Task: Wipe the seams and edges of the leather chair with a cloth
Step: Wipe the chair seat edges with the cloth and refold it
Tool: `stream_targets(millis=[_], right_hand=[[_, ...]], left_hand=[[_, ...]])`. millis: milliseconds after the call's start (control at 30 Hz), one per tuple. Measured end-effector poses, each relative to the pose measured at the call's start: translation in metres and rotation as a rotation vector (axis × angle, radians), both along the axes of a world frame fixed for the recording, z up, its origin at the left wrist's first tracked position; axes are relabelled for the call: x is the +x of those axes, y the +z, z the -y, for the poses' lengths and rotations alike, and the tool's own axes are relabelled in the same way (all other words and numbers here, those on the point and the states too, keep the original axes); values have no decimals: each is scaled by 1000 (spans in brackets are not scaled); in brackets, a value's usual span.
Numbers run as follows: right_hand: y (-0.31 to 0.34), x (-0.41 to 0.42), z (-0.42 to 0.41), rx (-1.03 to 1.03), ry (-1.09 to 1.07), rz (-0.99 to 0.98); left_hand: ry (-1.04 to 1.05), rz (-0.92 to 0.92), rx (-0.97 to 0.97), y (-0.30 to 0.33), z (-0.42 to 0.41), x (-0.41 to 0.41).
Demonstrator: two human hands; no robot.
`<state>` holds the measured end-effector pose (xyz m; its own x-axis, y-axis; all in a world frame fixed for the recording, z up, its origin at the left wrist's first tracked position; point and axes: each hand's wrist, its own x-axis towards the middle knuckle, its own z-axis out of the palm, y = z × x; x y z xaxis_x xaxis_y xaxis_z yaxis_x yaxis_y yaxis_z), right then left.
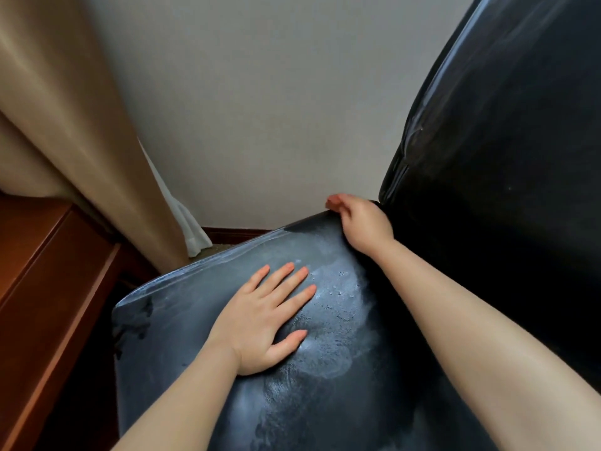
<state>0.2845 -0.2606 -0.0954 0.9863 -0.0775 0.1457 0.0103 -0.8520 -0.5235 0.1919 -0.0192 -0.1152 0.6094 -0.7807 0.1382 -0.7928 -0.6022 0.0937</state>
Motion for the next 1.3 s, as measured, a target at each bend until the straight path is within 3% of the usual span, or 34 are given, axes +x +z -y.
stream_targets(millis=[133, 267, 400, 533, 667, 767, 1100, 1167, 1300], right_hand=[[1, 8, 18, 34, -350, -39], [-2, 12, 9, -15, -496, -36], [5, 12, 24, 51, -606, -168], [7, 9, 20, 19, -527, -126], [0, -8, -3, -119, -212, 41], [1, -19, -4, -75, -88, 89], [6, -11, 26, 14, -611, -111], [7, -1, 13, -36, -516, -71], [-6, -3, -40, -136, -19, 32]], left_hand=[[-3, 12, -10, -2, 1, 3], [-12, -2, -16, -2, 0, 2], [-9, 7, -47, -4, 1, 3], [-14, 12, -48, -5, 0, 4], [-13, 4, -28, -5, 0, 4], [-14, 5, -10, -3, 0, 3], [-20, 4, -15, -4, 2, 5], [-22, 8, -14, -4, 2, 4], [-25, 19, 5, -4, 3, 6]])
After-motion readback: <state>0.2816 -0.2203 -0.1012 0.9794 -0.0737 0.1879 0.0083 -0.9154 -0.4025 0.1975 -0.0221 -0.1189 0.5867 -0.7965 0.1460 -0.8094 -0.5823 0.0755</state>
